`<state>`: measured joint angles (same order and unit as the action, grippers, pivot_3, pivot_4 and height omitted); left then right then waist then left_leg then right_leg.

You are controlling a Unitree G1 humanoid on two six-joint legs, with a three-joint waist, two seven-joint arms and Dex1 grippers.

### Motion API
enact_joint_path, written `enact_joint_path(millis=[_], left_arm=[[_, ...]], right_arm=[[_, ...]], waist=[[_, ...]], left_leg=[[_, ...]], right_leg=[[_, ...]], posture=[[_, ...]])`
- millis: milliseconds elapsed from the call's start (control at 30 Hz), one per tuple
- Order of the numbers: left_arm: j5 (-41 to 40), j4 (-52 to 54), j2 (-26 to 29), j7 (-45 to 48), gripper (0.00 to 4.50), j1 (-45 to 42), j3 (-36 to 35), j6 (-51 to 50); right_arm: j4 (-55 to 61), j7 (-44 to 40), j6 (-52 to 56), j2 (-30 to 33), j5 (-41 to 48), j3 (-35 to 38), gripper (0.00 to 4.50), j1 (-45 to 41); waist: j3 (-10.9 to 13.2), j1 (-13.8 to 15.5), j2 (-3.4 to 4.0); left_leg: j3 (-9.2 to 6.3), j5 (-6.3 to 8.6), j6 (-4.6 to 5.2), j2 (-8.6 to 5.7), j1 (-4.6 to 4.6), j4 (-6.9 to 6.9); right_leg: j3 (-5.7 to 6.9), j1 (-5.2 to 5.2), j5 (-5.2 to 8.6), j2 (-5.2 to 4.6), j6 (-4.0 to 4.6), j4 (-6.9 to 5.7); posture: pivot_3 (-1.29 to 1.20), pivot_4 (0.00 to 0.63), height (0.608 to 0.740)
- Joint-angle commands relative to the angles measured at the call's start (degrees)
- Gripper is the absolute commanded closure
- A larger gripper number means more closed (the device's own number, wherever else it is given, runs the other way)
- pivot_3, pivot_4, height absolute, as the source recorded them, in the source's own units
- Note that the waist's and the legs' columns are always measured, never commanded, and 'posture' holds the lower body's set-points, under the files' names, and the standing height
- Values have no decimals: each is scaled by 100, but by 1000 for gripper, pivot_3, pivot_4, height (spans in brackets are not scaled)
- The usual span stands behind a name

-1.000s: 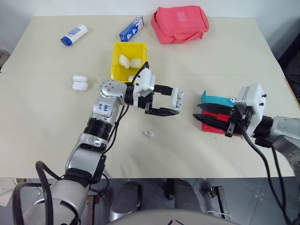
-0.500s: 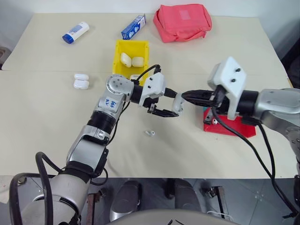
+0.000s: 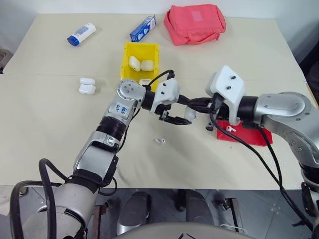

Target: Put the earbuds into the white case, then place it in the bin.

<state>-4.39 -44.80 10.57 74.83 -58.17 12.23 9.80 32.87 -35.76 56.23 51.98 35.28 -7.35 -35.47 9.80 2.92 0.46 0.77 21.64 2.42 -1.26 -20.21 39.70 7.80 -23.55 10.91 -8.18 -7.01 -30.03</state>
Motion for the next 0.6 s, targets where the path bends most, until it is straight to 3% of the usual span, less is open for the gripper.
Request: enact_joint_path(millis=[33, 167, 267, 367, 467, 600], left_arm=[[-195, 76, -25, -180, 1703, -162, -252, 61], [-319, 32, -42, -333, 1703, -216, -474, 15], [-427, 59, -57, -426, 1703, -244, -630, -68], [-444, 86, -64, -429, 1703, -249, -656, -95], [-424, 40, -17, -533, 1703, -297, -709, -102], [-391, -307, 115, -1137, 1703, -531, -996, -84]], right_arm=[[293, -126, 149, 427, 14, 666, 4491, 431], [444, -195, 245, 656, 201, 1586, 4491, 968], [379, -328, -25, 417, 441, 2542, 4491, 1444], [278, -461, -255, 247, 551, 2992, 4491, 1794], [-53, -1226, -171, 18, 1444, 3746, 3923, 2396], [-692, -2208, -929, -93, 1472, 3927, 2517, 2872]], waist=[[0, 8, 0], [0, 3, -1], [-1, 13, -2], [-4, 16, -8], [-4, 36, -11], [-4, 13, -11]], left_leg=[[-2, 0, 0, 0, -1, 0], [1, 0, 0, 2, 1, 0], [1, 0, 0, 4, 2, 0], [1, 1, 0, 3, 5, 0], [-1, 0, 0, 3, 4, 1], [4, 0, 1, 1, 5, 5]], right_leg=[[1, 0, 0, 0, 0, 2], [-2, 0, -1, 0, -2, 1], [-2, 2, -2, 0, -3, 1], [-1, 8, -3, 0, -4, 3], [0, 8, -3, 0, -5, 3], [-6, 10, -6, 2, -9, 1]], posture=[[0, 150, 740], [0, 150, 740], [0, 150, 740], [0, 150, 740], [0, 150, 740], [0, 150, 740]])
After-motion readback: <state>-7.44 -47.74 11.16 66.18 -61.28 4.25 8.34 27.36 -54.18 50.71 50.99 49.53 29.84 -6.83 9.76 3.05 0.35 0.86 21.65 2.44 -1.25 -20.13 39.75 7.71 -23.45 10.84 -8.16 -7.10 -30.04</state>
